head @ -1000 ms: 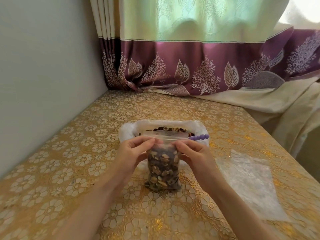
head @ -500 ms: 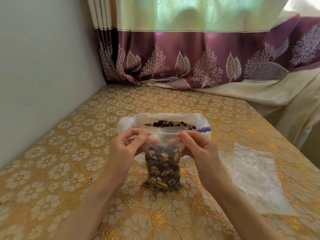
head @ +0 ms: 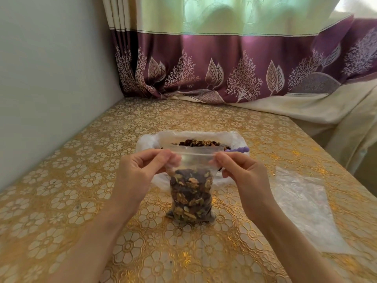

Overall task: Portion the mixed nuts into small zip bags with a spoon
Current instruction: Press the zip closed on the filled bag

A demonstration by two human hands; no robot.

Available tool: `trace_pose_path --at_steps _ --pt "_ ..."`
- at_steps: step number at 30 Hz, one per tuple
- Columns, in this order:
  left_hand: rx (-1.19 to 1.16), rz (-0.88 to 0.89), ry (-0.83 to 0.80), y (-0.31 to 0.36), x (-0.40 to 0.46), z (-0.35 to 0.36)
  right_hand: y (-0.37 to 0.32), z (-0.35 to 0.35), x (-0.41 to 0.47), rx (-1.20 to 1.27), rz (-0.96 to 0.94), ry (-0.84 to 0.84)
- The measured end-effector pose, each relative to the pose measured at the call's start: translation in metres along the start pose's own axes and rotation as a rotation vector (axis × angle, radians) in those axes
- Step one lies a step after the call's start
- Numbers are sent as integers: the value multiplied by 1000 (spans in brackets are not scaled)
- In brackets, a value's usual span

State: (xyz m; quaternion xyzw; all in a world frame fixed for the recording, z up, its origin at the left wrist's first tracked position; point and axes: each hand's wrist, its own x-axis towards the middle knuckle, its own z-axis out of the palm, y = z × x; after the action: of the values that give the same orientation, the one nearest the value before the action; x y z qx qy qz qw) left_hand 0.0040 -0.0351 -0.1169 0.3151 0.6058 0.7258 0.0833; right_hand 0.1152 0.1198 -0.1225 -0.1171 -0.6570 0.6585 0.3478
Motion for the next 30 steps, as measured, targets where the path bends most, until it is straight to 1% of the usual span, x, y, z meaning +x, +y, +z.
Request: trace_pose_path --at_steps 4,9,14,24,30 --pt "-1 25 14 -1 -2 3 2 2 -1 -25 -50 0" --pt "65 37 32 -4 -2 6 6 2 0 6 11 -40" --pt "53 46 36 -5 -2 6 5 2 -2 1 -17 -100" --pt "124 81 -16 -2 -3 6 7 1 -1 27 5 -93" --pt "109 68 -19 -1 -1 4 6 2 0 37 -65 -91"
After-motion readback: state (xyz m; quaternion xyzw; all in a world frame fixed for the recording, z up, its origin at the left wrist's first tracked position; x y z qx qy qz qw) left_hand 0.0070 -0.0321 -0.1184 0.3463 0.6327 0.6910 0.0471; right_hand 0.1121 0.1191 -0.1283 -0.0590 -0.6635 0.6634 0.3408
